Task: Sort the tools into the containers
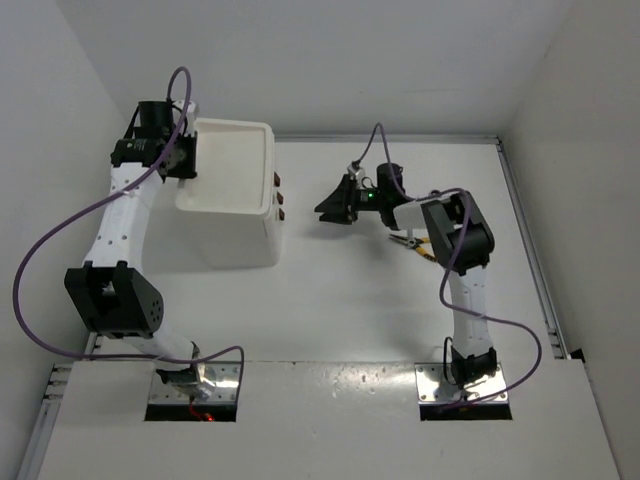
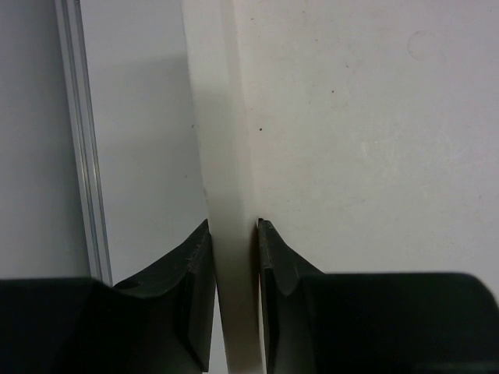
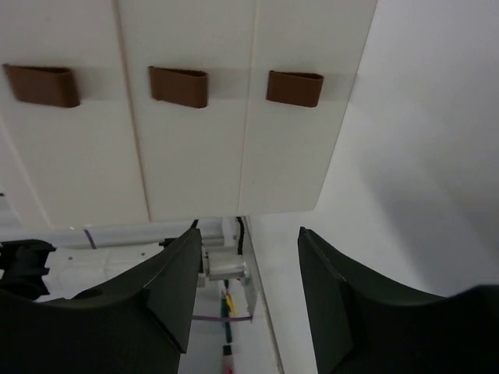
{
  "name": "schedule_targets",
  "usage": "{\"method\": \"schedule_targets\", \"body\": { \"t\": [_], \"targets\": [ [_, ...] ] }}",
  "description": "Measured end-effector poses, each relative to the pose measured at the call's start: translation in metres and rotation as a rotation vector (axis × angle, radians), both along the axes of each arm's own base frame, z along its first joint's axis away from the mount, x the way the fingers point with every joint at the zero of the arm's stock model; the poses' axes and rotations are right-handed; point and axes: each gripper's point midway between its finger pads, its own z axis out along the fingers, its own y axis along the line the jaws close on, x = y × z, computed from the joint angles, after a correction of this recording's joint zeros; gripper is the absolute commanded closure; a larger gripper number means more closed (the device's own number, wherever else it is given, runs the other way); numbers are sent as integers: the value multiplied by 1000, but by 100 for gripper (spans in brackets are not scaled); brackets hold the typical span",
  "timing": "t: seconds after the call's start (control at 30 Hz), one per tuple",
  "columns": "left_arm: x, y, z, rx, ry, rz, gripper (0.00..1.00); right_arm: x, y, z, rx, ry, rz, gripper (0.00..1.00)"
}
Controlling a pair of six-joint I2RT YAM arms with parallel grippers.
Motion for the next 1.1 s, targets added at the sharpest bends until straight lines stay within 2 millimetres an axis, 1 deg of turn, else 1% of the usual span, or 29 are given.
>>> {"method": "schedule_targets", "body": {
  "t": [0.1,0.13,0.2,0.23,0.27,0.3,0.4,0.5,0.6,0.77,0.87,0.93,1.1],
  "targets": [
    [0,-2,0,-6,-1,-12,100,0,21,-24,42,83,8,48],
    [0,-3,0,-9,-1,-17,100,-1,28,-35,51,120,8,48],
    [0,-6,0,-19,-2,-35,100,-1,37,-46,62,165,7,46],
    [0,-9,1,-25,-3,-46,100,0,42,-49,71,177,8,43],
    [0,-11,0,-33,-2,-57,100,2,47,-51,78,190,6,43],
    [0,-13,1,-38,-4,-69,100,5,51,-52,87,196,3,41],
    [0,-20,0,-48,-9,-95,100,15,59,-46,111,188,-19,41],
    [0,-28,0,-55,-11,-122,100,25,62,-35,136,160,-44,41],
    [0,-35,0,-66,-11,-146,100,28,63,-32,147,162,-59,41],
    [0,-40,0,-76,-12,-162,100,32,65,-39,149,187,-77,41],
    [0,-40,0,-77,-15,-162,100,29,64,-47,140,205,-90,41],
    [0,-40,0,-79,-22,-160,100,24,62,-56,125,218,-100,41],
    [1,-41,0,-91,-35,-148,100,20,61,-56,121,222,-110,41]
  ]
}}
